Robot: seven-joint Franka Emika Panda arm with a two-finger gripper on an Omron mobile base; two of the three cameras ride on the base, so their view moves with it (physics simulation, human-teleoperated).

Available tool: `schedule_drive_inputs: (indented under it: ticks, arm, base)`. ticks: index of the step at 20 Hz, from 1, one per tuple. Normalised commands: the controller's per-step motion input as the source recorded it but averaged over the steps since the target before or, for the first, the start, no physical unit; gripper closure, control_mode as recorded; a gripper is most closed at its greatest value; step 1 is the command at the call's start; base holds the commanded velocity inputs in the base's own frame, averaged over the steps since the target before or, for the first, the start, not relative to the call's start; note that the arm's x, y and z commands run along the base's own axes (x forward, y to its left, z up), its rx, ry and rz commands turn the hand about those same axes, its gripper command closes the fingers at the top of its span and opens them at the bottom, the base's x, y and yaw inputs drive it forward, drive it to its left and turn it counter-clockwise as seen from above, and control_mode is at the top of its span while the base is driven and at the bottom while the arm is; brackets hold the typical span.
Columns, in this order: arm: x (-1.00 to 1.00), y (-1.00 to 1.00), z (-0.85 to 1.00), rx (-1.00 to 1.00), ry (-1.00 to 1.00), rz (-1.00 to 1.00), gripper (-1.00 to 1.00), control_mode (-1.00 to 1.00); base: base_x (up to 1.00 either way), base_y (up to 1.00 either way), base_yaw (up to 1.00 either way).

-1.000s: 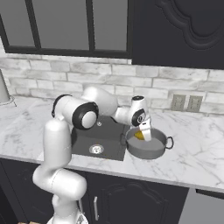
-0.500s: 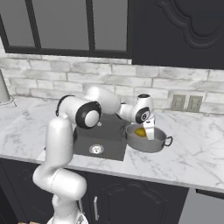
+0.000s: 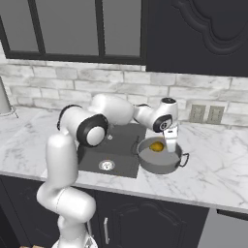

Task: Dump the lemon from the pot into the sink. Then turn on the water and wash the lemon. Then turn off the water and put the lemon back in the pot.

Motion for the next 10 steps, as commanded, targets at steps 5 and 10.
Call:
schedule_drive_inputs:
  ticks: [5, 10]
  arm:
    - [-0.62, 0.08, 0.62, 0.02, -0.23, 0.00, -1.00, -1.00]
    - [-0.86, 0.24, 0.40, 0.00, -0.46, 0.00, -1.00, -1.00]
  base:
    - [0.00, 0.00, 0.00]
    - [0.00, 0.00, 0.00]
